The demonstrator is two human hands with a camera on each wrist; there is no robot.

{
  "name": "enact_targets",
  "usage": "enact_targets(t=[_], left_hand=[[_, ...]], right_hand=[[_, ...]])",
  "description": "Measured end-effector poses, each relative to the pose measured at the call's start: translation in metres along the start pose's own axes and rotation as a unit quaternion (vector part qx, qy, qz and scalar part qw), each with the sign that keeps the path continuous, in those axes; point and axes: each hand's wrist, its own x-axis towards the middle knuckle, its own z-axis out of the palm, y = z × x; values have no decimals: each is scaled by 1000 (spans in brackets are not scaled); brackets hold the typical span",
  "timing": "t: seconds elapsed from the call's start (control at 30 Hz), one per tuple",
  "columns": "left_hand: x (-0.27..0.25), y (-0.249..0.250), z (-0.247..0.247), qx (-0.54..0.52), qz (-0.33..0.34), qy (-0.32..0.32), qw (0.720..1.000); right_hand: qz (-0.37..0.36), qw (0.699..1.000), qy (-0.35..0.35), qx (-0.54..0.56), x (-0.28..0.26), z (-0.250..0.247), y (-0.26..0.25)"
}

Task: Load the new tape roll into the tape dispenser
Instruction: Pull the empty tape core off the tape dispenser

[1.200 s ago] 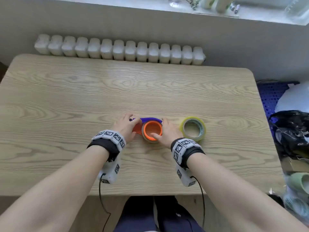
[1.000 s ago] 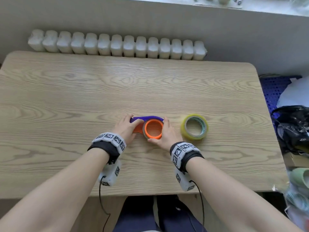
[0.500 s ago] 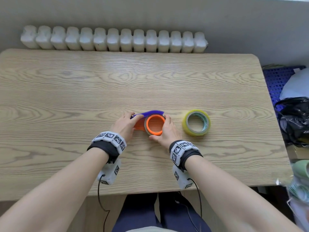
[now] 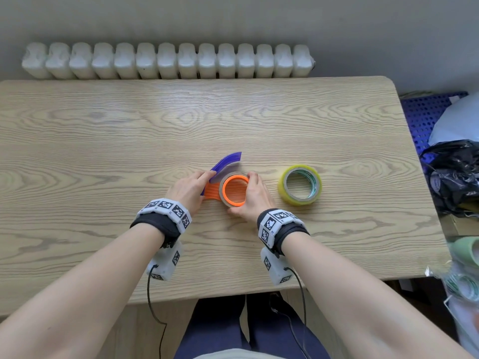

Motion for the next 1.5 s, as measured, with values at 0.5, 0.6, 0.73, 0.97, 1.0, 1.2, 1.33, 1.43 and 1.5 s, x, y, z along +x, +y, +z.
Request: enact_targets(t=[0.5, 0.6, 0.73, 0.97, 1.0, 1.2, 1.33, 1.43, 1.5], left_hand=[[2, 18, -11, 67, -12, -33, 997], [2, 24, -15, 74, -12, -44, 996], [-1, 34, -21, 49, -7, -40, 998], [4, 75, -39, -27, 20, 4, 999], [6, 82, -41, -31, 29, 10, 999], [16, 127, -44, 15, 84, 13, 996], [19, 157, -30, 25, 117, -5, 993], [20, 176, -17, 43, 135, -24, 990], [21, 183, -7, 51, 138, -37, 989]], right_hand=[[-57, 996, 40, 50, -19, -31, 5], [-57, 995, 49, 60, -23, -41, 6], [-57, 994, 56, 68, -25, -54, 11], [-55, 993, 76, 67, -35, -80, 22], [-48, 993, 85, 67, -37, -86, 26], [7, 989, 131, 75, -50, -112, 63], [58, 982, 160, 83, -62, -119, 96], [103, 975, 175, 92, -72, -121, 124], [138, 971, 174, 89, -78, -120, 141]])
